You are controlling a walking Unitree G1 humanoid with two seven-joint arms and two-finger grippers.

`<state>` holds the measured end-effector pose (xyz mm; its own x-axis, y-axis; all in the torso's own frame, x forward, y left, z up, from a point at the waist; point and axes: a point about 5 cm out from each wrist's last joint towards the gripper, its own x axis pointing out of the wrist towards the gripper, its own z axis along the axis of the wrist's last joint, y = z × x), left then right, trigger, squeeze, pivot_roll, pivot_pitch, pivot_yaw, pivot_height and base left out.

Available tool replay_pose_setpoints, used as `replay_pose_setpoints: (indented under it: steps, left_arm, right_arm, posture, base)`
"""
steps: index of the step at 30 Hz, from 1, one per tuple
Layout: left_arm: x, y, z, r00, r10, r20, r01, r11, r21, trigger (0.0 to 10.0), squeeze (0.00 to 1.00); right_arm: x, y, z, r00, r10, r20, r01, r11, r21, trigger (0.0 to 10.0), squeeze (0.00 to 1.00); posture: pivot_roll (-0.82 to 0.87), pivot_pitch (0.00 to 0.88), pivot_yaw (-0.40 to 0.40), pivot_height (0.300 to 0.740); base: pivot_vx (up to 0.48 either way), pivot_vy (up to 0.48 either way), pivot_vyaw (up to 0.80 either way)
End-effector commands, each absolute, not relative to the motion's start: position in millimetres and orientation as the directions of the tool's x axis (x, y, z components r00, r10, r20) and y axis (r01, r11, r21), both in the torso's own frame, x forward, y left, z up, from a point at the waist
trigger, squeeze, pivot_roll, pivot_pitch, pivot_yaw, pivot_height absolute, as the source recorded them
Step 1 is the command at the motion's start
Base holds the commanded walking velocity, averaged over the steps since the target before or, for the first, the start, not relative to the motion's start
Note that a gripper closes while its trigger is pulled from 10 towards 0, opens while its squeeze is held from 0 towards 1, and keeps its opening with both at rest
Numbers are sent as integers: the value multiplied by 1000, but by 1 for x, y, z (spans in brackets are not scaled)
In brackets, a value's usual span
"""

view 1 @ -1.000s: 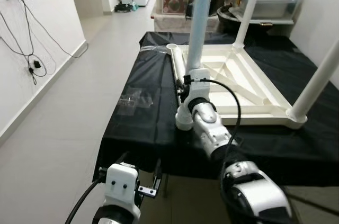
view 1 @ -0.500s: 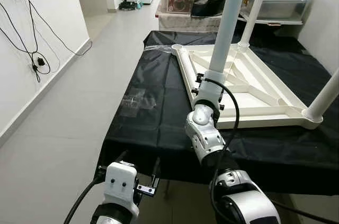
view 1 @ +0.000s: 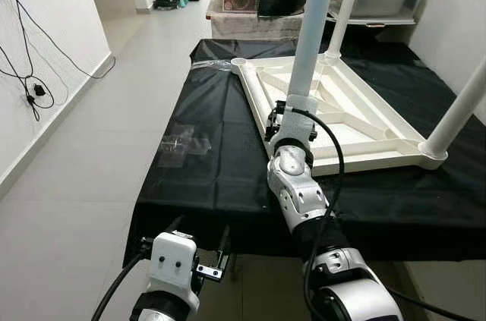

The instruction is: Building children table

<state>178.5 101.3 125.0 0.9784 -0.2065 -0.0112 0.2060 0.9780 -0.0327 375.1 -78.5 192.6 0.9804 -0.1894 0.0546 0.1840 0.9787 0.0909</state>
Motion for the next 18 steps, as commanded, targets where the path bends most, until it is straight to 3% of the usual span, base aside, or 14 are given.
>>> replay_pose_setpoints:
  steps: [1, 5, 11, 12, 18]
  left_arm:
    - [178, 103, 121, 978, -208, -32, 207, 978, -28, 10000, 0]
    - [179, 103, 121, 977, -209, -32, 208, 978, -28, 10000, 0]
    - [179, 102, 121, 977, -209, -30, 208, 978, -28, 10000, 0]
    - [179, 102, 121, 977, -209, -30, 208, 978, -28, 10000, 0]
    - [180, 101, 121, 977, -210, -26, 209, 978, -28, 10000, 0]
  right_arm:
    - [366, -73, 168, 989, -147, -3, 146, 982, 123, 10000, 0]
    - [368, -77, 172, 993, -115, 36, 110, 986, 125, 10000, 0]
    - [379, -84, 180, 977, 184, 104, -197, 971, 138, 10000, 0]
    - [379, -84, 180, 977, 184, 104, -197, 971, 138, 10000, 0]
    - [394, -107, 201, 889, 431, 153, -448, 888, 101, 10000, 0]
  posture:
    - [105, 57, -15, 740]
    - [105, 57, -15, 740]
    - [103, 58, -15, 740]
    - [103, 58, -15, 740]
    - [104, 58, -20, 740]
  base:
    - [0, 0, 0]
    - [0, 0, 0]
    - [0, 0, 0]
    - [0, 0, 0]
    - [0, 0, 0]
